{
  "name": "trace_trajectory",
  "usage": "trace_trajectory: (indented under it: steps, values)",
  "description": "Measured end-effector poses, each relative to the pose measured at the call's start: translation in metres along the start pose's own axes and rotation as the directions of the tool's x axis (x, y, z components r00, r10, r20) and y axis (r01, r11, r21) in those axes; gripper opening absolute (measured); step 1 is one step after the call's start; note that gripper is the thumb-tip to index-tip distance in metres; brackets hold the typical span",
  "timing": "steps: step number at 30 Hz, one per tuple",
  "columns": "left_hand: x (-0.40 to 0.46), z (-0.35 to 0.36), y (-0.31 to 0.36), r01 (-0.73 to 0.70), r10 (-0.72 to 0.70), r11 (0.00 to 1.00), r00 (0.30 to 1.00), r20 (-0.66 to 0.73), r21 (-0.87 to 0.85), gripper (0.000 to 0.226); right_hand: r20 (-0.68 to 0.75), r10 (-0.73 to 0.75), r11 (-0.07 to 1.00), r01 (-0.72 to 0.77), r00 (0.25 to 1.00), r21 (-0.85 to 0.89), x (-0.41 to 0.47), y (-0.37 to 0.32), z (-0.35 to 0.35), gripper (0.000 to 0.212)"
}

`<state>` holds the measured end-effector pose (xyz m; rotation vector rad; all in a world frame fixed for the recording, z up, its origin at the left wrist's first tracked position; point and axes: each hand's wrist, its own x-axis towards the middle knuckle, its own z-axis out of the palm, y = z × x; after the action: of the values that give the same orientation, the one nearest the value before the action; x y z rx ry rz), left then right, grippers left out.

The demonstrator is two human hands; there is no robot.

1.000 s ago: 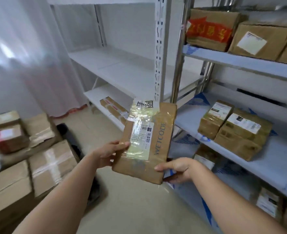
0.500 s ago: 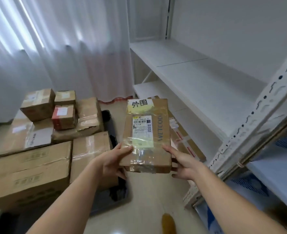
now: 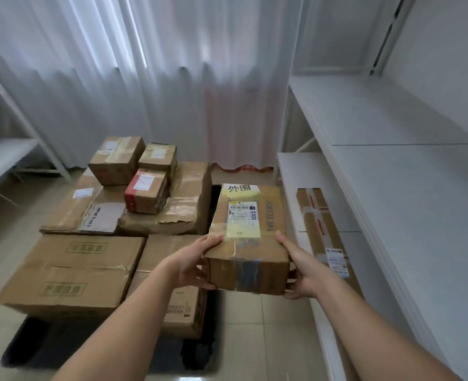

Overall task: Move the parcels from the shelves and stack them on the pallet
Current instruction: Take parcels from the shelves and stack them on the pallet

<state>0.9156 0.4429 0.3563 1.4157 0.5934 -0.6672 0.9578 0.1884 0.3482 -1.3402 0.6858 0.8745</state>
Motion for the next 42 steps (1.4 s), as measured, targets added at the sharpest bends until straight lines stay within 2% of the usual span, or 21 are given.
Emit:
trace_trajectory:
  steps: [5,9,14,19,22,26,29,31,33,35,42]
  values:
    - [0.055,-0.032,0.040,0.070,-0.069,0.997,0.996,-0.060,0.013,0.050,0.038,0.071,0.997,-0.070,0.997,-0.023,0.061,-0.045,0.025,0.085]
    - [0.113,-0.065,0.081,0.139,-0.140,0.990,0.985,-0.100,-0.019,0.060,0.081,0.124,0.992,-0.122,0.989,-0.038,0.113,-0.098,0.047,0.083]
    - [0.172,-0.094,0.143,0.127,-0.144,0.986,0.975,-0.168,-0.109,0.045,0.064,0.146,0.987,-0.141,0.987,-0.081,0.165,-0.185,0.083,0.081]
    - [0.210,-0.133,0.205,0.063,-0.120,0.973,0.960,-0.253,-0.223,0.048,0.092,0.103,0.989,-0.092,0.990,-0.116,0.204,-0.261,0.125,0.075]
    - [0.241,-0.160,0.228,0.028,-0.110,0.966,0.946,-0.306,-0.259,0.051,0.100,0.069,0.991,-0.056,0.993,-0.125,0.239,-0.296,0.154,0.057]
    - [0.288,-0.195,0.243,0.084,-0.205,0.942,0.910,-0.361,-0.325,0.069,0.120,0.066,0.987,-0.048,0.991,-0.151,0.304,-0.333,0.189,0.048]
    - [0.323,-0.217,0.255,0.078,-0.265,0.891,0.889,-0.373,-0.448,0.058,0.125,0.088,0.982,-0.065,0.988,-0.176,0.362,-0.363,0.212,0.038]
    - [0.352,-0.230,0.264,0.067,-0.296,0.859,0.873,-0.387,-0.507,0.044,0.149,0.111,0.977,-0.081,0.983,-0.196,0.400,-0.383,0.226,0.042]
    - [0.383,-0.240,0.277,0.056,-0.332,0.826,0.852,-0.404,-0.561,0.032,0.167,0.123,0.971,-0.083,0.978,-0.226,0.438,-0.402,0.238,0.056]
    - [0.415,-0.246,0.292,0.041,-0.358,0.796,0.837,-0.415,-0.604,0.026,0.170,0.133,0.961,-0.085,0.977,-0.263,0.478,-0.420,0.247,0.067]
    - [0.520,-0.271,0.302,-0.030,-0.441,0.680,0.782,-0.441,-0.732,0.009,0.185,0.197,0.938,-0.130,0.963,-0.321,0.601,-0.437,0.282,0.084]
